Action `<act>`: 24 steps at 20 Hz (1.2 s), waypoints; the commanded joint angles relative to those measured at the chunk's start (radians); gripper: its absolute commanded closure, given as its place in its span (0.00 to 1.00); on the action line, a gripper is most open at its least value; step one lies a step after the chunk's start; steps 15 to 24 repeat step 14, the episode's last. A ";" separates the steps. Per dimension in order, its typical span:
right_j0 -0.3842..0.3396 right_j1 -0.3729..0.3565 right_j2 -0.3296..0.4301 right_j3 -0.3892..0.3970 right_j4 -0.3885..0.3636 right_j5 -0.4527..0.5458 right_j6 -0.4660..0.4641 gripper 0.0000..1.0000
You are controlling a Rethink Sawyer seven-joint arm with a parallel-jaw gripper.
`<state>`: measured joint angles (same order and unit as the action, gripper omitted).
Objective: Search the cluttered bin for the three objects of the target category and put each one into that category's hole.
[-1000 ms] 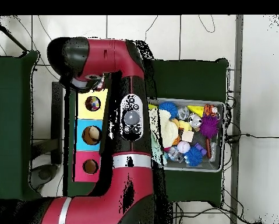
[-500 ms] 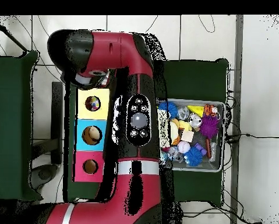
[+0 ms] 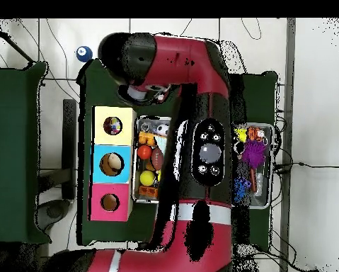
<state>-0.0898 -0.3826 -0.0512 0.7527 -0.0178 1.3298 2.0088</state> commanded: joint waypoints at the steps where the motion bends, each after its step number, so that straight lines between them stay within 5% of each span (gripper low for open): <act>1: -0.105 -0.068 0.094 0.250 -0.073 -0.142 -0.354 1.00; 7: -0.138 -0.134 0.129 0.377 -0.068 -0.223 -0.344 1.00; 24: -0.148 -0.117 0.146 0.382 -0.090 -0.248 -0.272 1.00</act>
